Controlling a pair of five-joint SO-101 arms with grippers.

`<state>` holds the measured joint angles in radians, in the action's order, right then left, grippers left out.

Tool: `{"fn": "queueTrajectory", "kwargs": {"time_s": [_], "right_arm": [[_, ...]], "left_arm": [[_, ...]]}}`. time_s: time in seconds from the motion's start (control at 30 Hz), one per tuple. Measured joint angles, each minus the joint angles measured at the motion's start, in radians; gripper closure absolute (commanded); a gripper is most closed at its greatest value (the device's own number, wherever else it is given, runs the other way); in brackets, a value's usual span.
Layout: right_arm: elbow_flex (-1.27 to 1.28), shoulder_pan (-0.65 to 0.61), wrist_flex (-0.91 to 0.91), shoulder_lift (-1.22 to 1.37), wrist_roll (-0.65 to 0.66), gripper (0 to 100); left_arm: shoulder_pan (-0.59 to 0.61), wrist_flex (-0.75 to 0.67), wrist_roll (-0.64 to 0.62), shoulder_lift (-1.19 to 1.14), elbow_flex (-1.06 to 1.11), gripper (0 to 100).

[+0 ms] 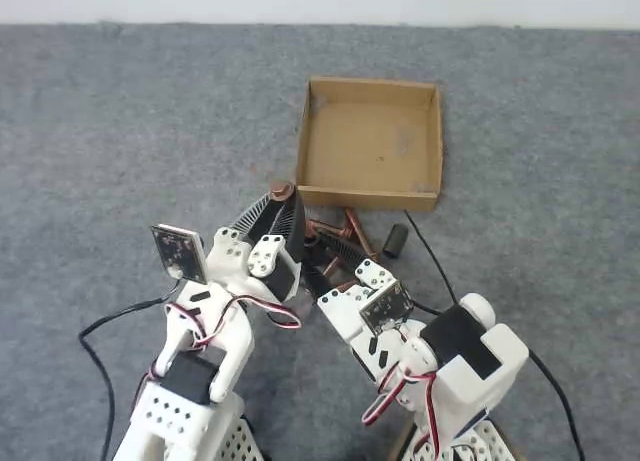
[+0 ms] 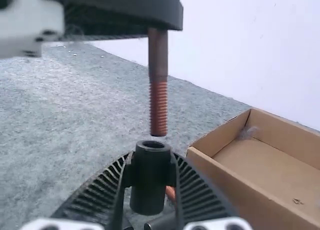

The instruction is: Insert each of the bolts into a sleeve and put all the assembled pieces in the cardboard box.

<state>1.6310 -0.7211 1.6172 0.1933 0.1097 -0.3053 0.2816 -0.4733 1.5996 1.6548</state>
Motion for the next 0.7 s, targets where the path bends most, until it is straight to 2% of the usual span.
{"fn": "queueTrajectory", "kwargs": {"time_s": [0.2,0.37,0.7], "right_arm": [[0.0,0.0,0.0,0.0,0.0,99.2],[0.0,0.0,0.0,0.0,0.0,99.2],[0.0,0.0,-0.002,0.0,0.0,99.2]], "left_arm": [[0.0,0.0,0.002,0.0,0.0,99],[0.0,-0.054,0.002,-0.008,0.002,99],[0.002,-0.169,0.003,-0.224,-0.011,99]]}}
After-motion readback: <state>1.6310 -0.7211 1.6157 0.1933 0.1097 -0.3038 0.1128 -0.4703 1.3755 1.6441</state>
